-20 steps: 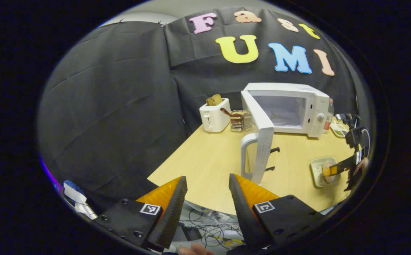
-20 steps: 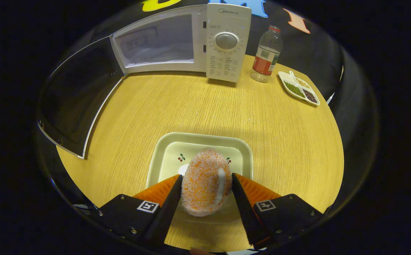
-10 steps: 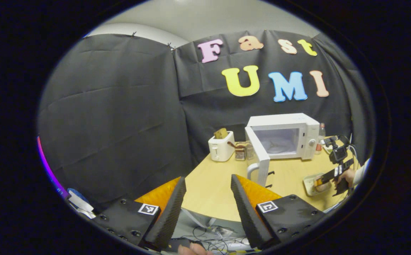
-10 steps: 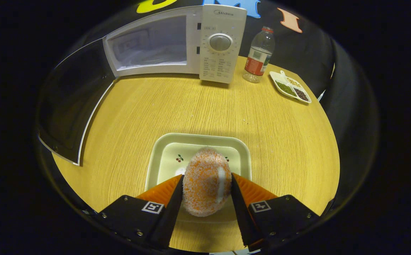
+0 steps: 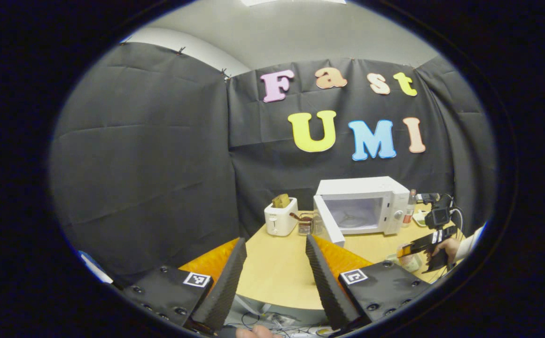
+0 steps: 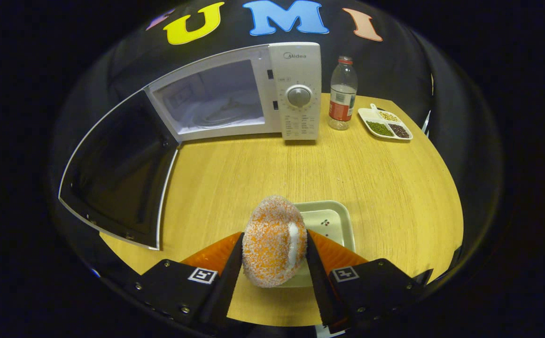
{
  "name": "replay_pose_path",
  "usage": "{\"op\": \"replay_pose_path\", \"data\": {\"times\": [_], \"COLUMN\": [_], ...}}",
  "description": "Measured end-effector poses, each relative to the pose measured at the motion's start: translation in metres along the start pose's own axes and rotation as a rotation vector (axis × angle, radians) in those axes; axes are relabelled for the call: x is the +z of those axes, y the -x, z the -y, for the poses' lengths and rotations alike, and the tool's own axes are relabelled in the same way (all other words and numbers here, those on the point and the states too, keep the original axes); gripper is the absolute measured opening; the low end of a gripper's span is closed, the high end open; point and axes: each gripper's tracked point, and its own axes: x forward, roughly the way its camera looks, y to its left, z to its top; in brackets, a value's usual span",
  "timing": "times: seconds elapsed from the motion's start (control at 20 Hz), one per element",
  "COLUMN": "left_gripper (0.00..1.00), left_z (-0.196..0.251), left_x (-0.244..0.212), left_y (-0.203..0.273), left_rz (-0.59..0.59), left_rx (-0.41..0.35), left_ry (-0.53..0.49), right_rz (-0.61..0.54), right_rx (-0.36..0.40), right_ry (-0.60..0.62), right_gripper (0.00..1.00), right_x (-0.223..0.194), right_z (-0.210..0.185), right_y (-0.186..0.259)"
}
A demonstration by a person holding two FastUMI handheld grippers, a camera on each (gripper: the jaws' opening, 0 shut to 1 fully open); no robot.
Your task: Open the microwave oven with the left hand, put the food in, and close the microwave oven.
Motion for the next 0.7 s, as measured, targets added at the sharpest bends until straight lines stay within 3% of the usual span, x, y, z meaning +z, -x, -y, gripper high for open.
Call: {"op": "replay_pose_path", "data": {"times": [0.3, 0.7], "left_gripper": [0.89, 0.89], "left_z": [-0.005, 0.0], "left_x": [0.026, 0.027], "left_y": [-0.014, -0.043], "left_rz": [-0.015, -0.072], "left_rx": [0.051, 0.098], "left_ry": [0.031, 0.06], "right_rz": [0.052, 0.123], "right_rx": [0.137, 0.281], "right_ry": [-0.126, -0.23], "right_gripper": [0.74, 0.74], "right_x": [0.051, 0.109], "right_z": [-0.056, -0.115], "right_y": [-0.011, -0.046]}}
